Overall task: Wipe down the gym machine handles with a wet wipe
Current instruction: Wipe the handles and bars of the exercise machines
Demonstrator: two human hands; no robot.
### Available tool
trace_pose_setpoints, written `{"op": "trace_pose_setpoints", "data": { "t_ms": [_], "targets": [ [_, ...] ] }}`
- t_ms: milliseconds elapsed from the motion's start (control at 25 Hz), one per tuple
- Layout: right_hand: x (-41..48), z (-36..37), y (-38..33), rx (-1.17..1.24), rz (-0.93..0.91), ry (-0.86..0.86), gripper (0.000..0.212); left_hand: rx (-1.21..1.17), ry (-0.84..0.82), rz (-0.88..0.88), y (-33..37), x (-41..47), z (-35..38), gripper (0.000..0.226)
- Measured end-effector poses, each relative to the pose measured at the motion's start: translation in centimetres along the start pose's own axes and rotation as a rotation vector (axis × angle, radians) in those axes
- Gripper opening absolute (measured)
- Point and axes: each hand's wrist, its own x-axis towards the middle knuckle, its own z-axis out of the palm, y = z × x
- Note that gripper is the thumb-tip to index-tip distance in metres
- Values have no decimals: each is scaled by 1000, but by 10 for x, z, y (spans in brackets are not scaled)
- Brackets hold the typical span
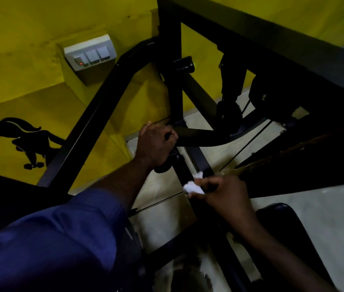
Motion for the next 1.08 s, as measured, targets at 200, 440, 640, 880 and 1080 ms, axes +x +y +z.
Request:
{"op": "trace_pose_setpoints", "data": {
  "t_ms": [200,440,640,880,1080],
  "targets": [
    [74,24,-26,-73,138,33,52,9,3,5,1,0,1,33],
    [48,-25,-11,-371,154,-340,43,4,-18,-10,0,1,1,31],
    [-24,-34,30,93,354,-347,55,-31,-11,-21,-1,0,1,26],
    [64,2,0,363,388,-437,30,-13,-15,-16,1,1,0,30],
    [53,10,-2,527,491,-612,22,-3,-18,-27,0,1,0,36]
  ]
}}
